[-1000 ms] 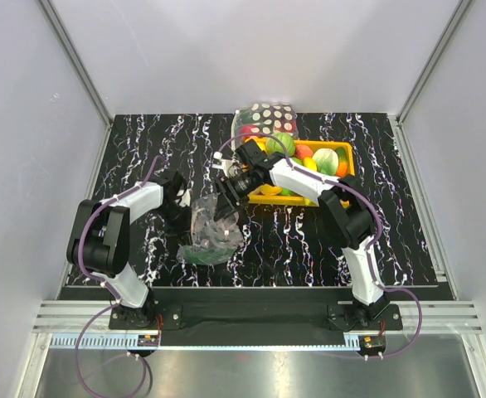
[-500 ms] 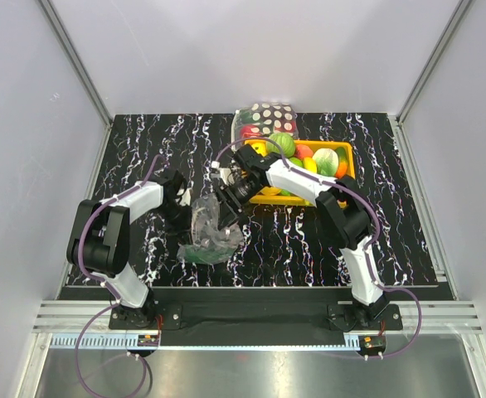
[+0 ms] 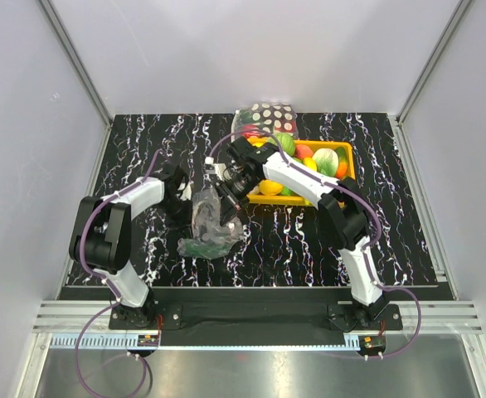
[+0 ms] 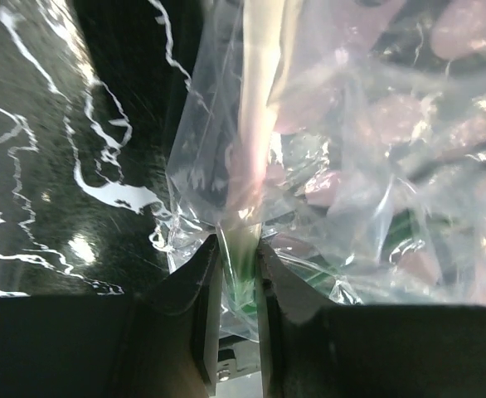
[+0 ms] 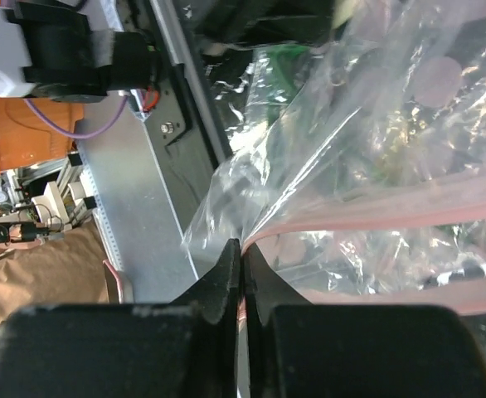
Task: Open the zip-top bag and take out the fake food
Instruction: Adjust the zipper food storage bag at the center of the board.
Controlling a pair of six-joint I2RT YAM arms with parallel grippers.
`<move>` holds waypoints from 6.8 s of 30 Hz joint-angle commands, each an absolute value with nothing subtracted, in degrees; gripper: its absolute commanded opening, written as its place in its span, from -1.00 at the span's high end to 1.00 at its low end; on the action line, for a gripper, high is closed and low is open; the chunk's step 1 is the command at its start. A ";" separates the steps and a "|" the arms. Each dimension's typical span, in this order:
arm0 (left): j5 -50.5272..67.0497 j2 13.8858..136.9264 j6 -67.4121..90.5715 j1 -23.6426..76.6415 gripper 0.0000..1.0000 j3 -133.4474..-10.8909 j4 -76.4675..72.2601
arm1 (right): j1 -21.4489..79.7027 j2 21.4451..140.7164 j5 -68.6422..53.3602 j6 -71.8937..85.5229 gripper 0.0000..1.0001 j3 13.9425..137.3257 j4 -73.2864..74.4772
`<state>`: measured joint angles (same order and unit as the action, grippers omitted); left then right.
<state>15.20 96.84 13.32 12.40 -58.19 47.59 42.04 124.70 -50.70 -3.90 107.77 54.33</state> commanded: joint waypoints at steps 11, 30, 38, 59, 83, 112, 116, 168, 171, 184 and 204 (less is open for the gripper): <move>6.77 96.24 11.34 12.13 0.72 -60.82 44.83 | 37.97 113.12 -50.09 -2.64 0.95 115.67 67.07; 20.92 88.51 9.58 12.22 0.80 -55.37 36.39 | 27.60 109.07 -36.49 15.91 -0.17 103.80 39.12; 21.53 87.10 9.32 12.30 0.81 -54.41 35.68 | 25.66 113.98 -24.36 18.28 -0.18 106.26 34.54; 21.00 87.45 8.96 12.48 0.81 -54.49 35.68 | 27.07 112.41 -15.29 5.54 -0.06 94.57 36.92; 20.22 88.33 7.56 14.41 0.81 -55.90 36.03 | 31.55 108.99 -31.38 5.45 -0.08 93.34 28.92; 18.54 88.33 6.42 17.31 0.80 -56.34 37.00 | 34.45 108.36 -30.74 -2.28 -0.40 91.05 24.96; 18.90 88.86 6.24 17.58 0.80 -57.56 36.83 | 35.41 109.60 -37.25 -1.23 -0.36 91.76 24.52; 26.19 79.01 38.49 16.52 -0.93 -74.62 33.76 | 42.27 108.29 -14.50 15.47 1.00 105.65 35.69; 26.71 79.54 39.55 16.52 -0.97 -73.39 31.21 | 42.71 106.88 -14.94 15.56 1.00 103.81 34.46; 31.90 80.60 41.75 16.61 -0.35 -70.49 24.17 | 43.68 104.50 -14.24 15.73 1.00 101.69 33.31; 29.36 83.23 20.93 15.82 0.78 -85.06 59.40 | 39.02 105.29 15.19 12.04 1.00 108.27 45.78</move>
